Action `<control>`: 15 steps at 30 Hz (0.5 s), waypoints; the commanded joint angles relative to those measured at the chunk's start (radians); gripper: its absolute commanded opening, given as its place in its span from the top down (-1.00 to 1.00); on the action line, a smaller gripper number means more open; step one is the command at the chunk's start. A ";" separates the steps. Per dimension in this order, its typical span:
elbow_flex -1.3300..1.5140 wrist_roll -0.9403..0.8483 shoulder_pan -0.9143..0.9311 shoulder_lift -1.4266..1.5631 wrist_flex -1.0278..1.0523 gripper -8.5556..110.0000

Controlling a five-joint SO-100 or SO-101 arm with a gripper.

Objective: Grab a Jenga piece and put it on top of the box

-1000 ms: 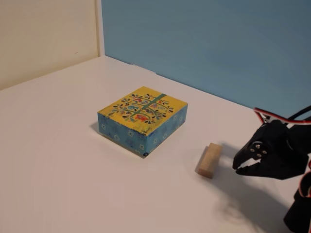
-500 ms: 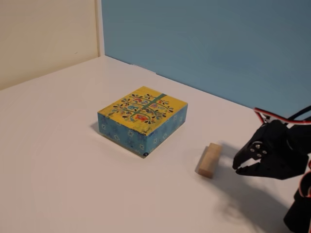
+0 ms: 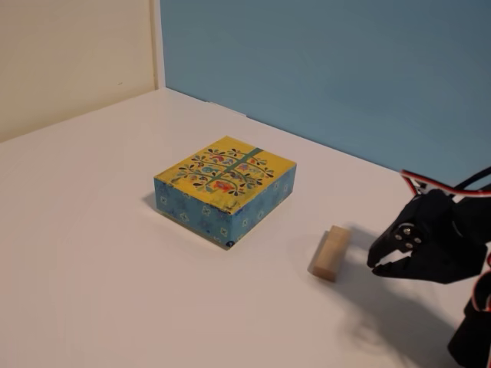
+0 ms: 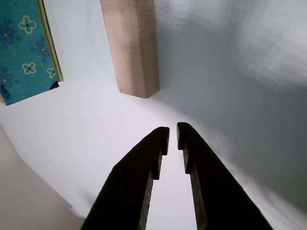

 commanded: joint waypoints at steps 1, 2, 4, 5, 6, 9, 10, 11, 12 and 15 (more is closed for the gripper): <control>-0.043 -0.008 -0.006 0.005 -0.005 0.85; -0.043 -0.009 -0.008 0.005 -0.005 0.85; -0.043 -0.009 -0.009 0.005 -0.005 0.85; -0.043 -0.011 -0.009 0.005 -0.005 0.85; -0.043 -0.011 -0.009 0.005 -0.005 0.85; -0.043 -0.009 -0.009 0.005 -0.005 0.85; -0.043 -0.008 -0.009 0.005 -0.003 0.85; -0.043 -0.008 -0.009 0.005 -0.003 0.85; -0.043 -0.006 -0.008 0.005 -0.003 0.85; -0.043 -0.003 -0.006 0.005 -0.003 0.85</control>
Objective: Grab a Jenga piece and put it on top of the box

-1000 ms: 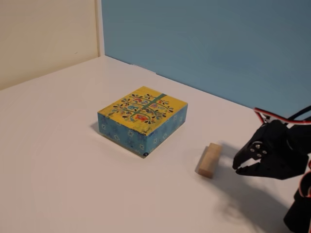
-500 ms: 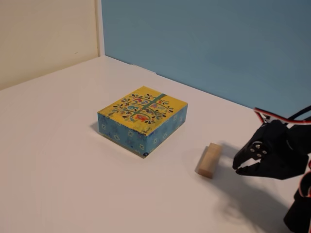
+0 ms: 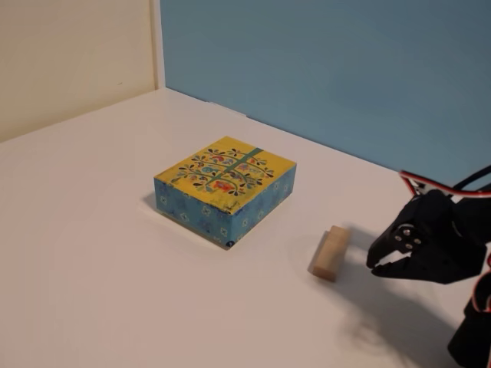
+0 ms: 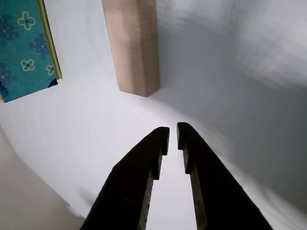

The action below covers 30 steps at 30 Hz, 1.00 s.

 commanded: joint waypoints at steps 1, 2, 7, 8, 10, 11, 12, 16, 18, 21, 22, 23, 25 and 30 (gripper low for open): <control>-0.043 0.002 0.002 0.005 -0.003 0.85; -0.043 0.002 0.002 0.005 -0.003 0.85; -0.043 0.002 0.002 0.005 -0.003 0.85; -0.043 0.002 0.002 0.005 -0.003 0.85; -0.043 0.002 0.002 0.005 -0.002 0.85; -0.043 0.002 0.002 0.005 -0.002 0.85; -0.043 0.002 0.002 0.005 -0.002 0.85; -0.044 0.002 -0.002 0.005 -0.002 0.85; -0.044 0.003 -0.002 0.005 0.000 0.85; -0.048 0.009 0.000 0.005 0.002 0.85; -0.048 0.012 0.002 0.005 0.002 0.85; -0.051 0.015 0.003 0.005 0.005 0.85; -0.052 0.020 0.009 0.005 0.008 0.85; -0.072 0.025 0.020 -0.048 -0.008 0.85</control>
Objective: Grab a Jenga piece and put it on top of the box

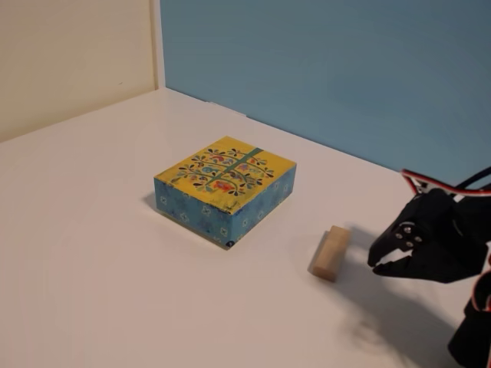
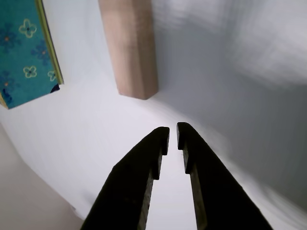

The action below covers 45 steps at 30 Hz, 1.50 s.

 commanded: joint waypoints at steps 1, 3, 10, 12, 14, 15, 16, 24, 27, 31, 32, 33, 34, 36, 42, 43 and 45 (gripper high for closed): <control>-0.064 0.005 -0.003 -0.041 -0.021 0.85; -0.075 0.011 -0.003 -0.071 -0.034 0.85; -0.163 0.035 -0.006 -0.166 -0.061 0.85; -0.190 0.037 -0.008 -0.201 -0.066 0.85; -0.222 0.041 -0.011 -0.242 -0.066 0.85; -0.238 0.043 -0.014 -0.261 -0.066 0.85; -0.250 0.043 -0.017 -0.279 -0.064 0.85; -0.383 0.055 -0.040 -0.403 -0.046 0.85; -0.437 0.055 -0.055 -0.436 -0.018 0.85; -0.492 0.057 -0.066 -0.466 0.017 0.85; -0.502 0.057 -0.069 -0.472 0.025 0.85; -0.514 0.057 -0.071 -0.479 0.034 0.85; -0.523 0.057 -0.075 -0.482 0.041 0.85; -0.548 0.060 -0.083 -0.491 0.057 0.85; -0.611 0.061 -0.095 -0.529 0.094 0.85; -0.611 0.061 -0.095 -0.529 0.094 0.85; -0.611 0.060 -0.097 -0.534 0.095 0.84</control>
